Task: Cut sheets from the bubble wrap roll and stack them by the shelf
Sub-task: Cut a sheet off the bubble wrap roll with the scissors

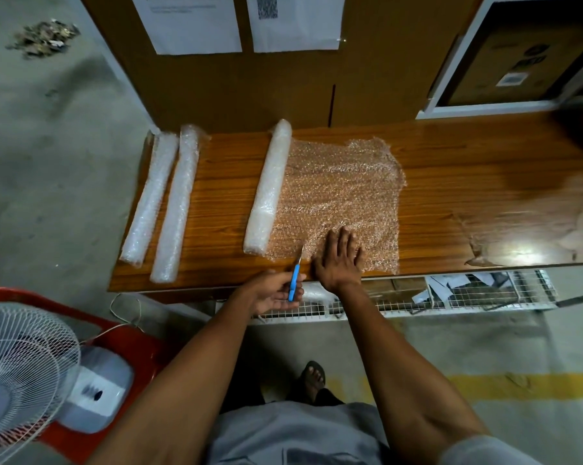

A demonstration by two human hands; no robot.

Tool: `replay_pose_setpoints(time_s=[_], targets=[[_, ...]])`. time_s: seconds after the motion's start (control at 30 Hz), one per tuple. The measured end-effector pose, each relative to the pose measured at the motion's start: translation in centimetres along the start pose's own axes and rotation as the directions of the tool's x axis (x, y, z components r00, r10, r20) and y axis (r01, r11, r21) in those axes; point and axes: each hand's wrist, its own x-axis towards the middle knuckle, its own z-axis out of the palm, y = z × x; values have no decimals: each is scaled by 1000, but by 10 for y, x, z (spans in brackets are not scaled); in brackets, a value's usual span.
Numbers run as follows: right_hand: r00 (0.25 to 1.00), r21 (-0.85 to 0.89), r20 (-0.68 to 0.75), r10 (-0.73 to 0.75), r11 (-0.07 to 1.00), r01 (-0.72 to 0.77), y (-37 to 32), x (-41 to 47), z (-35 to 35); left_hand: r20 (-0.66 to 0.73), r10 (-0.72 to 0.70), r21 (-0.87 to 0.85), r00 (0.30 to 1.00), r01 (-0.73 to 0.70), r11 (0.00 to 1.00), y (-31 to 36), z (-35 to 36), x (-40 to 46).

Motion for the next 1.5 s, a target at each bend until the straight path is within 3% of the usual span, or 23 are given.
replay_pose_setpoints(time_s=[0.37,0.73,1.07,1.5], targets=[[994,-48,-40,-98,994,96,3,3,-5,-30,10,28,999,-9,1000,13,8,7],[998,-119,25,-54,991,56,7,8,-2,-155,87,58,984,-79,995,6,11,17],[998,-125,30,-47,991,51,6,7,-4,-82,23,141,996,-11,990,23,11,8],[998,-111,45,-51,992,55,6,6,-6,-28,-62,71,998,64,995,31,8,7]])
